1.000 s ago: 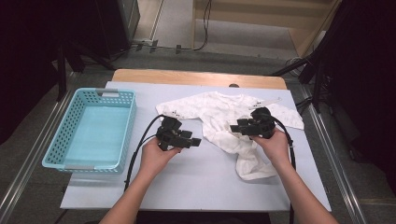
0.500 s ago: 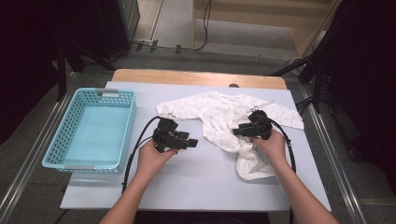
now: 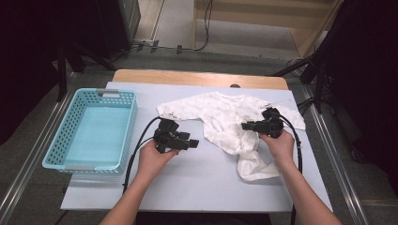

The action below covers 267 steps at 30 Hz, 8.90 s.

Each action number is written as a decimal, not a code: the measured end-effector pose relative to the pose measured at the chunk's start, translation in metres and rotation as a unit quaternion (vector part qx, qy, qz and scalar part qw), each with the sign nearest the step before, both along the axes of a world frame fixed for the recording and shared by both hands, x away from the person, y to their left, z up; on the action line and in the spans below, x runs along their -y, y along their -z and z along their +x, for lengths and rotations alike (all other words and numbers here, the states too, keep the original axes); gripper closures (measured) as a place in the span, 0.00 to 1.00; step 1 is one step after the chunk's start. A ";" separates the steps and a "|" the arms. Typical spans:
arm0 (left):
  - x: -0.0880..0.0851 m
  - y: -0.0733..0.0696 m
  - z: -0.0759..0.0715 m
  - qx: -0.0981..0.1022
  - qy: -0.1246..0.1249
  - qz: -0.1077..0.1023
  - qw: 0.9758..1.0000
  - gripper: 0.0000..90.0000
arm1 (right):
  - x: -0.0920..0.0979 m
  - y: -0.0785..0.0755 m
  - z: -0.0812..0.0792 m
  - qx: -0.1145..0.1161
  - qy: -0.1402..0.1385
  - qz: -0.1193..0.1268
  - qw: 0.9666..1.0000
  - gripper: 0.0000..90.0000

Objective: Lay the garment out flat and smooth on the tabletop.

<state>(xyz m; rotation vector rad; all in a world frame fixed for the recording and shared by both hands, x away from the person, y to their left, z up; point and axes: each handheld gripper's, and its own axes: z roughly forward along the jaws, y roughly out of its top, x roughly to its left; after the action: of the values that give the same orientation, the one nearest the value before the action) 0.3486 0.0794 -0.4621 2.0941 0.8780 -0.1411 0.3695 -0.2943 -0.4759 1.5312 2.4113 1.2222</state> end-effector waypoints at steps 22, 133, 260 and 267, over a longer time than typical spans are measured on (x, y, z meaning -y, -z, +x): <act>0.005 -0.002 0.006 0.002 0.007 -0.006 1.000 0.47 | -0.003 -0.033 -0.067 0.061 -0.032 0.047 0.997 0.79; 0.070 0.039 0.039 0.015 0.040 0.054 0.998 0.99 | -0.071 0.033 -0.138 0.022 -0.141 -0.077 0.987 0.91; 0.021 -0.010 0.036 0.020 0.011 -0.021 1.000 0.45 | -0.053 0.009 -0.165 0.029 -0.147 -0.028 0.988 0.52; 0.022 -0.010 0.035 0.020 0.014 -0.018 1.000 0.44 | -0.060 0.013 -0.165 0.027 -0.157 -0.028 0.987 0.52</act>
<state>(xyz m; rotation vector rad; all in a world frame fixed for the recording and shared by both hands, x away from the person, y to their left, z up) 0.3838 0.0573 -0.4523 2.0702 0.8164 -0.1296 0.2043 -0.2347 -0.4892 1.1179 2.6989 1.2082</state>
